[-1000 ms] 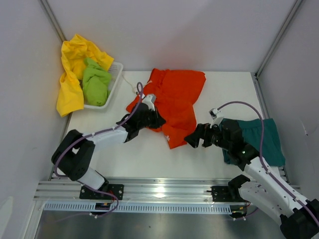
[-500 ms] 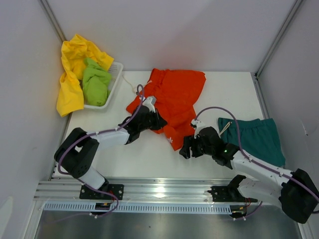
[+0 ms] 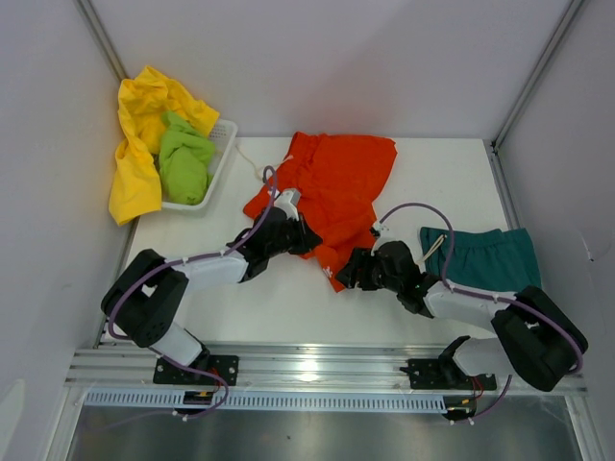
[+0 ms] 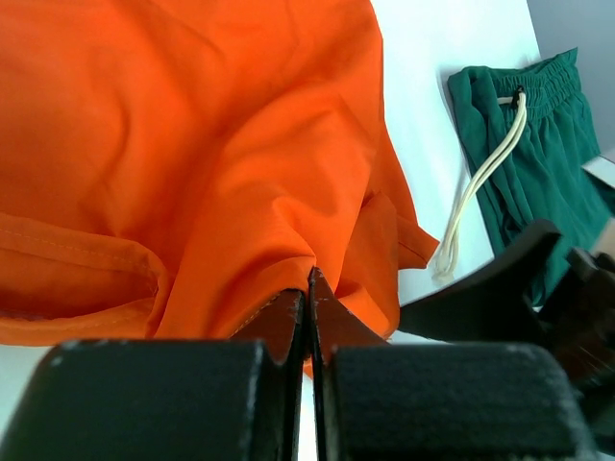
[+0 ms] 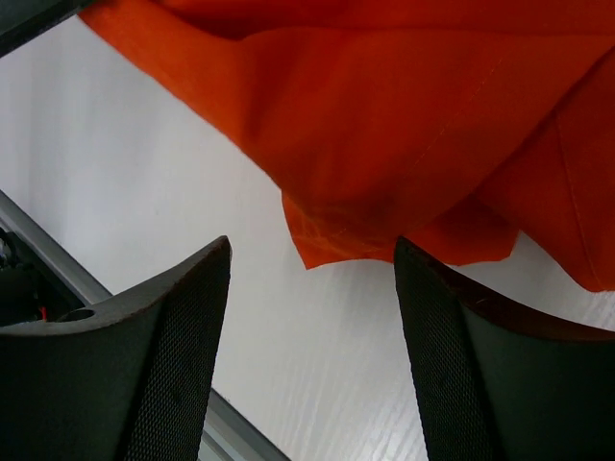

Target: Fold and stack the shorts

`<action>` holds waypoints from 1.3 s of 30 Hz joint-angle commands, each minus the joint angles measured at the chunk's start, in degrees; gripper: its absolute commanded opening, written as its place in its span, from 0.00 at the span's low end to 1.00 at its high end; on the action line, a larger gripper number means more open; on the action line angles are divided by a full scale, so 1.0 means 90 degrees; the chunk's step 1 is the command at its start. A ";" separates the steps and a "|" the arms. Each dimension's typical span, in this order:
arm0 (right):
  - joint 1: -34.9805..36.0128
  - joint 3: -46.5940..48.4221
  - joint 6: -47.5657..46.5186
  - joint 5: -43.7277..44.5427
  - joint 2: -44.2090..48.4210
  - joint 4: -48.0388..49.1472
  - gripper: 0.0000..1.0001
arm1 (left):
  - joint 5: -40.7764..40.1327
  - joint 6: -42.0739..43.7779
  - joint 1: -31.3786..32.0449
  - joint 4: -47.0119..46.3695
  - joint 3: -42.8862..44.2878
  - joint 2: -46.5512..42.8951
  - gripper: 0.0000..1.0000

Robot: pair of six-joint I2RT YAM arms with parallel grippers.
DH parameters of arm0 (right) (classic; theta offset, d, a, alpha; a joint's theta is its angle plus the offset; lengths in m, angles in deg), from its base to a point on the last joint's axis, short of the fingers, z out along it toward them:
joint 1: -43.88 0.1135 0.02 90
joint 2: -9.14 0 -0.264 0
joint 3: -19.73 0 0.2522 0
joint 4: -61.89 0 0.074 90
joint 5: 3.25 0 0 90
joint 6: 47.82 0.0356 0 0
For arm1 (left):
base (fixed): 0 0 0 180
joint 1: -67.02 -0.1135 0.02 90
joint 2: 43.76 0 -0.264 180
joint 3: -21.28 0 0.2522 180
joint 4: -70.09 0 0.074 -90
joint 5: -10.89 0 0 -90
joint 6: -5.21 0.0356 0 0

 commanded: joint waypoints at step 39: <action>0.1419 0.0880 -0.0175 0.1751 0.1196 -0.4151 0.21 | -0.0812 0.0470 0.0435 0.0641 -0.0089 -0.0262 0.00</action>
